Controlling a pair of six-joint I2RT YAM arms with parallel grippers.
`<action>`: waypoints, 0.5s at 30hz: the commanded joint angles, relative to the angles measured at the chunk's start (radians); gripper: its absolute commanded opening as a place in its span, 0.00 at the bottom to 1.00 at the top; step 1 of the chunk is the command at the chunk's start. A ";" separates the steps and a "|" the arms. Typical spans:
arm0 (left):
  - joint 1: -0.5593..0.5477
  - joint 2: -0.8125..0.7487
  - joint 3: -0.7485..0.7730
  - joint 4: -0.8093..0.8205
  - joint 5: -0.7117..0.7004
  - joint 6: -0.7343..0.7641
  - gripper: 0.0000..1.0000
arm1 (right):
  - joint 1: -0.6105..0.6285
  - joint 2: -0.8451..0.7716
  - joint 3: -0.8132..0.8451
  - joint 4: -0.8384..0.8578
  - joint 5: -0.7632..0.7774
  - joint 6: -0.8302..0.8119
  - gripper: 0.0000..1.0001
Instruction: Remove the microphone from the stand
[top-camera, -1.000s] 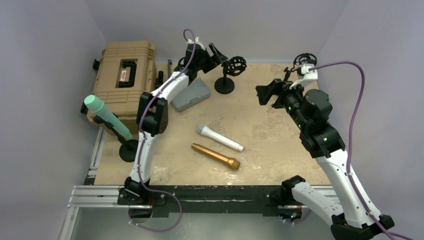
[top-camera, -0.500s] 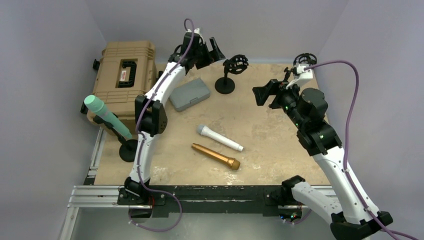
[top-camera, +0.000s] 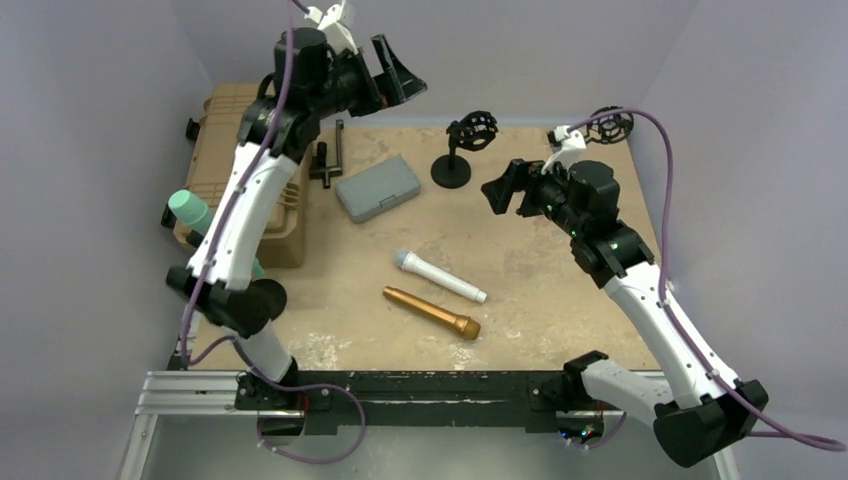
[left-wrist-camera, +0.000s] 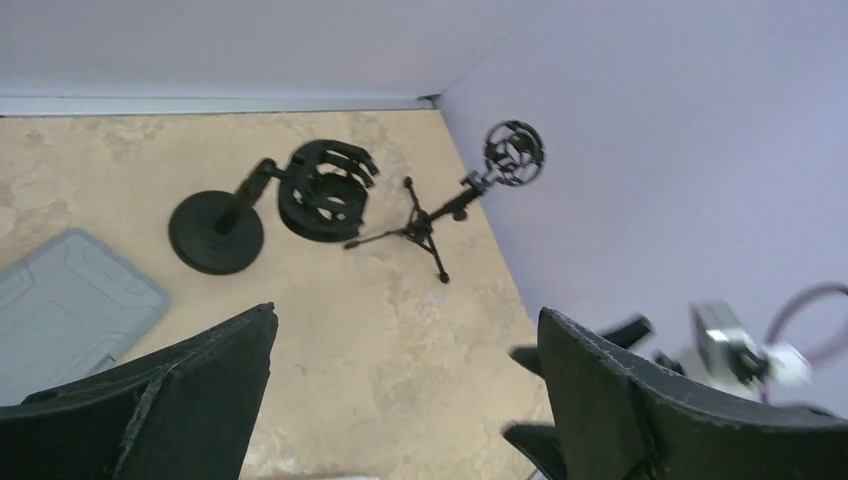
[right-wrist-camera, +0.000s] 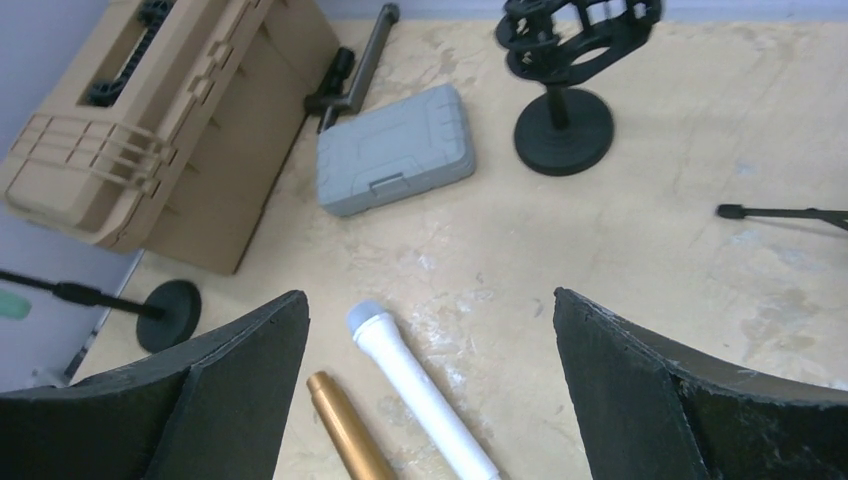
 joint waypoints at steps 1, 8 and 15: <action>-0.046 -0.212 -0.164 -0.025 0.049 0.053 1.00 | 0.002 0.030 -0.025 0.114 -0.142 0.021 0.91; -0.056 -0.613 -0.492 -0.093 -0.062 0.138 0.99 | 0.185 0.136 -0.021 0.207 -0.125 0.032 0.92; -0.056 -0.966 -0.585 -0.255 -0.201 0.232 1.00 | 0.494 0.311 -0.004 0.486 -0.080 0.023 0.96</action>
